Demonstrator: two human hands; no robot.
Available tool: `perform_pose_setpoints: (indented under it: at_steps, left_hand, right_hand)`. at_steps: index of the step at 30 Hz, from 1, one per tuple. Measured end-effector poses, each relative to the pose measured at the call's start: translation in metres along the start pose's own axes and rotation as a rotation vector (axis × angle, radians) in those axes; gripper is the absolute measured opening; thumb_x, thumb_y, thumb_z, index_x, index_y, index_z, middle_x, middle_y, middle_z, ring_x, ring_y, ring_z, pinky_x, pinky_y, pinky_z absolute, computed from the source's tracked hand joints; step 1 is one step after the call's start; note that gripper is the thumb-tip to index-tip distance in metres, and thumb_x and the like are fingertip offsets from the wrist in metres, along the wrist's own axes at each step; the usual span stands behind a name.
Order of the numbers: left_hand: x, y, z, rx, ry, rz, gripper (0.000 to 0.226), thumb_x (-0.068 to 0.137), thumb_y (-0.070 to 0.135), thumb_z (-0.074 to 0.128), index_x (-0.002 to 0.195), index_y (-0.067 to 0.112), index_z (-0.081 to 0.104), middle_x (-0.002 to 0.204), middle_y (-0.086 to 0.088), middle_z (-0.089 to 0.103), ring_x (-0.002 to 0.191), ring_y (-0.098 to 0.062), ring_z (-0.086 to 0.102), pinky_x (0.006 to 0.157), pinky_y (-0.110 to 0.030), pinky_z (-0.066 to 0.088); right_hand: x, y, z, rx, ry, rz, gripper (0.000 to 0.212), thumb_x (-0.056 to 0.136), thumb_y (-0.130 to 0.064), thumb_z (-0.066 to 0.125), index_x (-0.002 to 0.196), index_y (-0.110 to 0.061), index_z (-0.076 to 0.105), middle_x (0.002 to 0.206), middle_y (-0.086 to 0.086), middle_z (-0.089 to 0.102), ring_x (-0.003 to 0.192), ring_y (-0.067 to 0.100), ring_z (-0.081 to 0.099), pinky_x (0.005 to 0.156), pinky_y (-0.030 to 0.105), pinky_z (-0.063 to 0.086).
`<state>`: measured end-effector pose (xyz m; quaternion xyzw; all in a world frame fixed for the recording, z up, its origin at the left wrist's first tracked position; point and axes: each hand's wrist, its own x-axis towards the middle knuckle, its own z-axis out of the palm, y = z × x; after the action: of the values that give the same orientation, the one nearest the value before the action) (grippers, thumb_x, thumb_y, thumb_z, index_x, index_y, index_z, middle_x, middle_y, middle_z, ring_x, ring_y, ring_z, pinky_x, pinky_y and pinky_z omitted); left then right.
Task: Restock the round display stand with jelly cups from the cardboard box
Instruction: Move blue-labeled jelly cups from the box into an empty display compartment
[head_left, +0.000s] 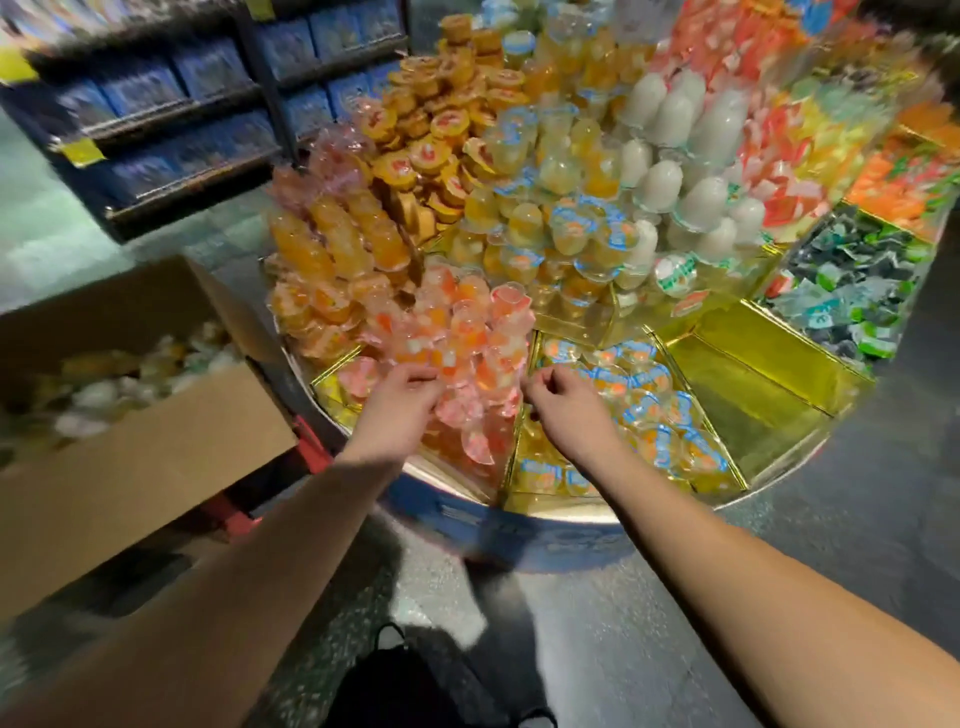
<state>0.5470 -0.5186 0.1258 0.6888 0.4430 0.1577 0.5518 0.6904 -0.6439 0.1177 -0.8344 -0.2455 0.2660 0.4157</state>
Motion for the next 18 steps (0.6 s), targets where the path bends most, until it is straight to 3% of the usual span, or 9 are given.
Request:
perform_pose_setpoints:
  at_steps: [5, 8, 12, 14, 16, 18]
  left_hand:
    - [0.016, -0.023, -0.12, 0.119, 0.228, -0.013, 0.018, 0.089, 0.03, 0.063, 0.106, 0.023, 0.065, 0.101, 0.004, 0.066, 0.096, -0.017, 0.061, 0.083, -0.032, 0.045]
    - [0.025, -0.056, -0.195, 0.142, 0.321, -0.072, 0.011, 0.09, 0.026, 0.062, 0.102, 0.025, 0.063, 0.104, 0.004, 0.064, 0.099, -0.021, 0.061, 0.09, -0.032, 0.049]
    - [0.038, -0.103, -0.294, 0.114, 0.364, -0.118, 0.015, 0.094, 0.011, 0.059, 0.108, 0.015, 0.062, 0.098, -0.007, 0.062, 0.085, -0.023, 0.059, 0.062, -0.015, 0.04]
    - [0.047, -0.127, -0.345, 0.115, 0.316, -0.092, 0.016, 0.095, 0.009, 0.059, 0.109, 0.015, 0.058, 0.095, -0.005, 0.061, 0.095, -0.03, 0.06, 0.067, -0.015, 0.043]
    - [0.055, -0.147, -0.392, 0.158, 0.316, -0.151, 0.01, 0.095, 0.018, 0.059, 0.097, 0.026, 0.054, 0.085, 0.008, 0.056, 0.091, -0.023, 0.058, 0.074, -0.02, 0.047]
    - [0.066, -0.163, -0.432, 0.194, 0.339, -0.174, 0.017, 0.095, 0.022, 0.058, 0.086, 0.034, 0.051, 0.08, 0.012, 0.053, 0.088, -0.017, 0.055, 0.082, -0.029, 0.047]
  right_hand:
    - [-0.002, -0.088, 0.081, -0.186, -0.212, -0.211, 0.024, 0.099, -0.033, 0.05, 0.089, -0.011, 0.053, 0.088, 0.006, 0.064, 0.08, 0.022, 0.057, 0.061, 0.021, 0.039]
    - [0.001, -0.135, 0.148, -0.291, -0.335, -0.295, 0.018, 0.1, -0.034, 0.049, 0.091, -0.019, 0.05, 0.089, 0.005, 0.057, 0.085, 0.02, 0.052, 0.06, 0.028, 0.027]
    - [0.007, -0.19, 0.253, -0.391, -0.443, -0.321, 0.021, 0.101, -0.032, 0.049, 0.093, -0.013, 0.055, 0.094, 0.008, 0.06, 0.095, 0.026, 0.057, 0.064, 0.03, 0.025]
    - [0.011, -0.213, 0.307, -0.407, -0.476, -0.313, 0.024, 0.1, -0.035, 0.049, 0.099, -0.013, 0.06, 0.104, 0.011, 0.066, 0.101, 0.029, 0.06, 0.069, 0.029, 0.032]
    - [0.014, -0.232, 0.356, -0.455, -0.489, -0.311, 0.021, 0.098, -0.038, 0.05, 0.096, -0.019, 0.058, 0.102, 0.009, 0.068, 0.098, 0.027, 0.062, 0.074, 0.029, 0.04]
    - [0.016, -0.248, 0.397, -0.482, -0.51, -0.297, 0.021, 0.099, -0.037, 0.049, 0.095, -0.017, 0.057, 0.094, 0.007, 0.065, 0.087, 0.024, 0.058, 0.068, 0.029, 0.037]
